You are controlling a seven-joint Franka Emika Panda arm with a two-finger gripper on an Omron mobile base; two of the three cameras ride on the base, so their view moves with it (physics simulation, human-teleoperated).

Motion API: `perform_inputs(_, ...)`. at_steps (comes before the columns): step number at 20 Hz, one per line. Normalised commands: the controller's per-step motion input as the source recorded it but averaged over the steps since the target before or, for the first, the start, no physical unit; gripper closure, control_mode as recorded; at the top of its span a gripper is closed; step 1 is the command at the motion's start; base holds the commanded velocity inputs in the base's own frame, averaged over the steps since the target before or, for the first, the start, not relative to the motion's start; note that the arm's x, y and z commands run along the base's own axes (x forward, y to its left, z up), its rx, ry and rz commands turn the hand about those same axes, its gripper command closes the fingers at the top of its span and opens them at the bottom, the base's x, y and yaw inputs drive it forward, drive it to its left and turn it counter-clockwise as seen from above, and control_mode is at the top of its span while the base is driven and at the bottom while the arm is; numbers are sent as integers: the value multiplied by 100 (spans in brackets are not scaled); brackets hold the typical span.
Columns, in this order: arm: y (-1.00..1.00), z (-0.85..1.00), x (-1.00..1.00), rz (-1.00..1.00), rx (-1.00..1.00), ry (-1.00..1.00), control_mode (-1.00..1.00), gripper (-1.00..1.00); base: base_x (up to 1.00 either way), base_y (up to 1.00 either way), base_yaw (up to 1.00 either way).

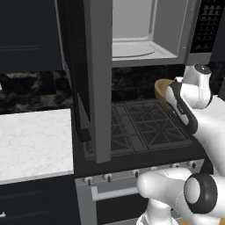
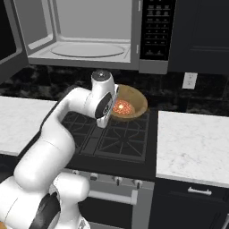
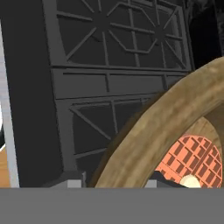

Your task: Open the microwave, place the bowl with waffle inside the microwave, then close the microwave door and turn it on.

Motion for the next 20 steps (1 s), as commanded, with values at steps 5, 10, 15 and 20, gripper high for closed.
perform_inputs(5, 64, 96, -28, 14, -6, 0, -100, 100, 0, 0, 0)
perform_inputs(10, 63, 97, -28, 15, -8, -5, -100, 100, 0, 0, 0)
perform_inputs(15, 58, 94, -41, 13, -7, -9, -100, 100, 0, 0, 0)
perform_inputs(20, 45, 63, 8, 9, -4, -9, -100, 100, 0, 0, 0)
